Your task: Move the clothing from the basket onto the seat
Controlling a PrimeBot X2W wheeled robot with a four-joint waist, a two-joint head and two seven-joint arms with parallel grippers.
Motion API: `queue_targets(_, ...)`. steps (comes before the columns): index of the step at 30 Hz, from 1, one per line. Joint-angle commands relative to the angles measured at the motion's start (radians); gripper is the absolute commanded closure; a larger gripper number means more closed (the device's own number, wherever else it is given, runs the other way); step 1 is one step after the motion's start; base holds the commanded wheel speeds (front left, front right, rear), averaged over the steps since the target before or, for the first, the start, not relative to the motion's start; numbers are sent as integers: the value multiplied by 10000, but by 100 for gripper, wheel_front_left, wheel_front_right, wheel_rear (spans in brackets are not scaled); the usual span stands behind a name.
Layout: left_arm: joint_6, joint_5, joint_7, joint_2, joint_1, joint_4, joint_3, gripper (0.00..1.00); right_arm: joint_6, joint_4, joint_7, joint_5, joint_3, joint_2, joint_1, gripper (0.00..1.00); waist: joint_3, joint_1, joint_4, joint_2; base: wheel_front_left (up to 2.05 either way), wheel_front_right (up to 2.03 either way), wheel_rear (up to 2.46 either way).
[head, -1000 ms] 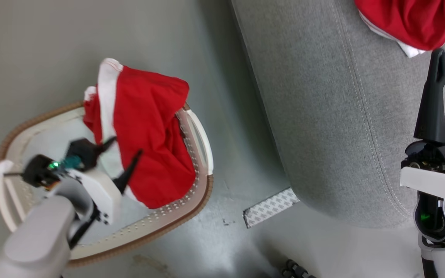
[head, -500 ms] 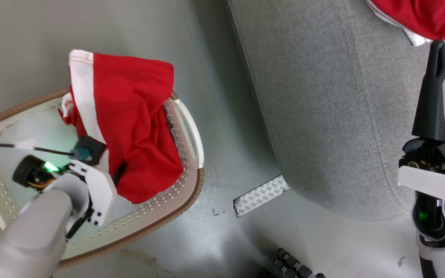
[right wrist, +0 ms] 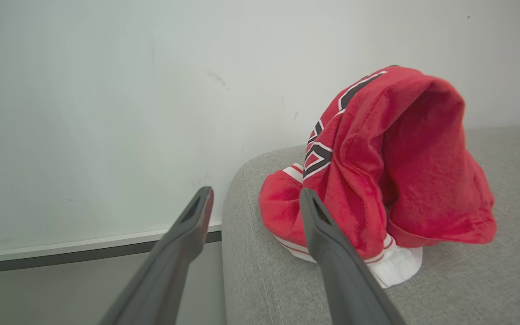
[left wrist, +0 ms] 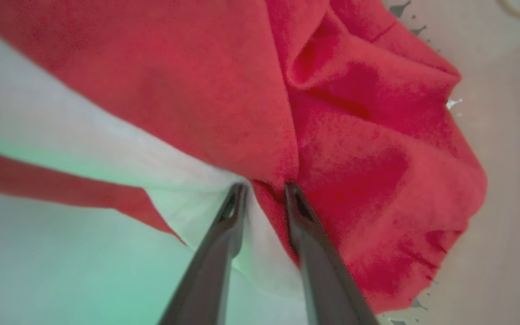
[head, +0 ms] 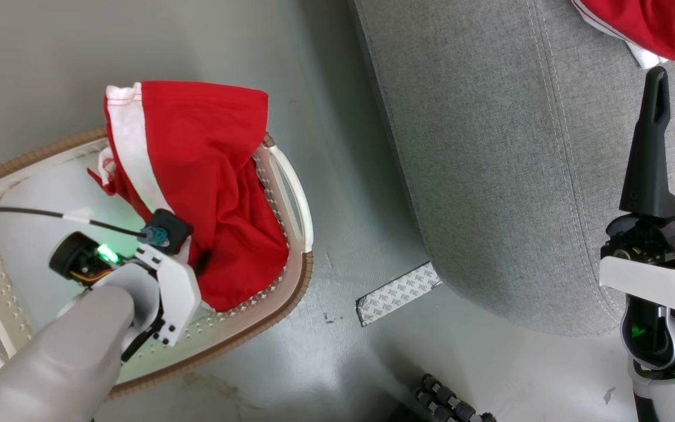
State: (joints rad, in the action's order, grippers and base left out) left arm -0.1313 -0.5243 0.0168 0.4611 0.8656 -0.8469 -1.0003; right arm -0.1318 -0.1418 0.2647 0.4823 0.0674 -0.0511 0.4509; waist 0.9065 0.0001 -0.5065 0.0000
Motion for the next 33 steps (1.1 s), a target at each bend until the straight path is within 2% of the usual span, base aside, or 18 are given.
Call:
queue_targets(1, 17, -247, -131, 49, 173, 1, -181, 100, 22, 61, -6, -85, 28, 11, 61, 0, -19, -1, 4, 0, 0, 0, 0)
queue_targets(11, 17, -1204, -975, 130, 243, -10, -765, 100, 22, 363, -7, -257, 232, 11, 345, 0, -637, -1, -147, 0, 0, 0, 0)
queue_targets(29, 17, -2700, -2597, -1660, -526, -455, -1749, 100, 22, 1206, -7, -1755, -827, 5, -642, 0, -3950, -1, 1296, 0, 0, 0, 0)
queue_targets(33, 17, -2883, -2726, -1896, -646, -386, -1806, 100, 21, 1402, -7, -1980, -936, 3, -839, 0, -4562, -1, 1555, 0, 0, 0, 0)
